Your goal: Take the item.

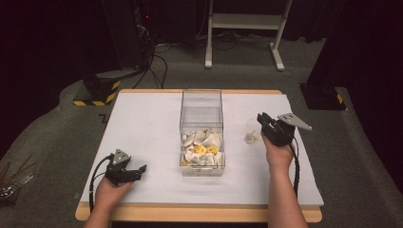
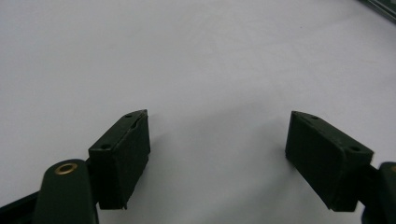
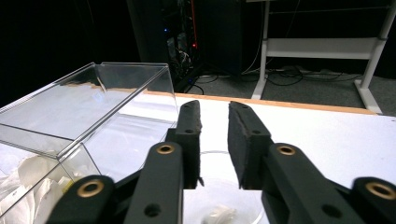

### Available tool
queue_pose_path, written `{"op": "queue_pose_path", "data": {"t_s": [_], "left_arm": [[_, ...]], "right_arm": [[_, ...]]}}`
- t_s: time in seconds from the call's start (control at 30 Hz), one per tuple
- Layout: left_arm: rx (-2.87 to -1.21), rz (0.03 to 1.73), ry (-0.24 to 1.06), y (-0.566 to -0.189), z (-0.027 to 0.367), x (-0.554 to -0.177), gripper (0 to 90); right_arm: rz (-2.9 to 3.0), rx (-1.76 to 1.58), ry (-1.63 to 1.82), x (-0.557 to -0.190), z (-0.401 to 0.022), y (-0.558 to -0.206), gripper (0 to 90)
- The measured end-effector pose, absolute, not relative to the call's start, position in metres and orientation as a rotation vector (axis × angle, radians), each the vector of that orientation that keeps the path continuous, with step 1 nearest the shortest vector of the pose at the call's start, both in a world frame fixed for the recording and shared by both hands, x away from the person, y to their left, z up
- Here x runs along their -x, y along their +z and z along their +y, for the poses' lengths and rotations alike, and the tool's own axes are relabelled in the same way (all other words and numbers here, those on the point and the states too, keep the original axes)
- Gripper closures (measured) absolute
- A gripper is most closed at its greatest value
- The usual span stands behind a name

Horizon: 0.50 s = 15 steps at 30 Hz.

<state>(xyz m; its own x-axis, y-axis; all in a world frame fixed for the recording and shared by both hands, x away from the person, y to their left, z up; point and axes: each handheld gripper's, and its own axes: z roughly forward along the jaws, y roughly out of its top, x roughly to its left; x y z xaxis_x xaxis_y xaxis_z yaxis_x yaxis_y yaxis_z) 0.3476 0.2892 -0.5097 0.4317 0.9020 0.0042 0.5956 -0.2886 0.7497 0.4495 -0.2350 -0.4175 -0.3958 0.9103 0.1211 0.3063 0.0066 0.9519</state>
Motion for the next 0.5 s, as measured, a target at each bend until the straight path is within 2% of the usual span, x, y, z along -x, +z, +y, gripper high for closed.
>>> {"op": "queue_pose_path", "data": {"t_s": [0.5], "left_arm": [[-2.005, 1.259, 0.574, -0.5095, 0.2895, -0.3477, 22.2]], "right_arm": [[1.736, -1.258, 1.344, -0.4456, -0.2284, -0.4137, 43.2]]}}
